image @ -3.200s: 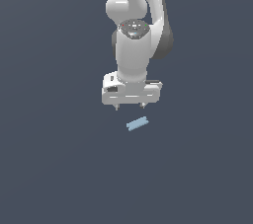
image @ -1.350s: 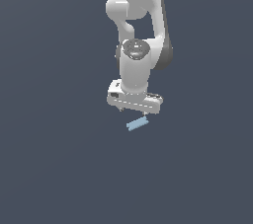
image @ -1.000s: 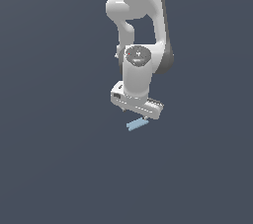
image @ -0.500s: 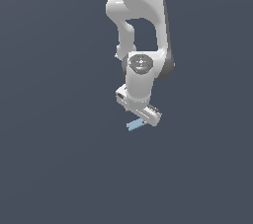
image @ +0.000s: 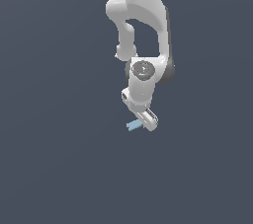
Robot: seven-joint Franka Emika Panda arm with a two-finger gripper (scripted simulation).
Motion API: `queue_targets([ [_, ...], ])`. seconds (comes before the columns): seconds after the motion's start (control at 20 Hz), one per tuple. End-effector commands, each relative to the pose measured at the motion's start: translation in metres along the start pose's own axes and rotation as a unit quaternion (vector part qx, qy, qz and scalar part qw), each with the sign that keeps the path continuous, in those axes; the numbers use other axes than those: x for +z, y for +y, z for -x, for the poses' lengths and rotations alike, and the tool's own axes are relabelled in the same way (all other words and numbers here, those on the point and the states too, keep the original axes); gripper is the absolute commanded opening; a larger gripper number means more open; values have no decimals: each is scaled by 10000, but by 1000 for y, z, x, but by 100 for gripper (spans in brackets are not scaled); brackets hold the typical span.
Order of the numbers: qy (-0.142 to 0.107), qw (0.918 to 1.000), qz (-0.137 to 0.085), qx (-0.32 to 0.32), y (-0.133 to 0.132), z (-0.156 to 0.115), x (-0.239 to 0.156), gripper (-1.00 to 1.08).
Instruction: Pick up the object and move it to a goal position.
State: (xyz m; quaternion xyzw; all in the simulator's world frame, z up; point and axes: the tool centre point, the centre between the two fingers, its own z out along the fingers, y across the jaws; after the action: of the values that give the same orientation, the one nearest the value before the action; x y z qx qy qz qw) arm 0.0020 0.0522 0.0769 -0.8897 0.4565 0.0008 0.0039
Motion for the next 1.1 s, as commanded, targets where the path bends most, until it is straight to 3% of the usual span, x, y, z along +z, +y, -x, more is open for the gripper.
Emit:
queue_targets([
  [0.0, 7, 9996, 8, 277, 0, 2, 5, 100],
  [0.45, 24, 9964, 27, 853, 1, 6, 16, 100],
  [1.05, 26, 9958, 30, 920, 1, 6, 30, 100],
])
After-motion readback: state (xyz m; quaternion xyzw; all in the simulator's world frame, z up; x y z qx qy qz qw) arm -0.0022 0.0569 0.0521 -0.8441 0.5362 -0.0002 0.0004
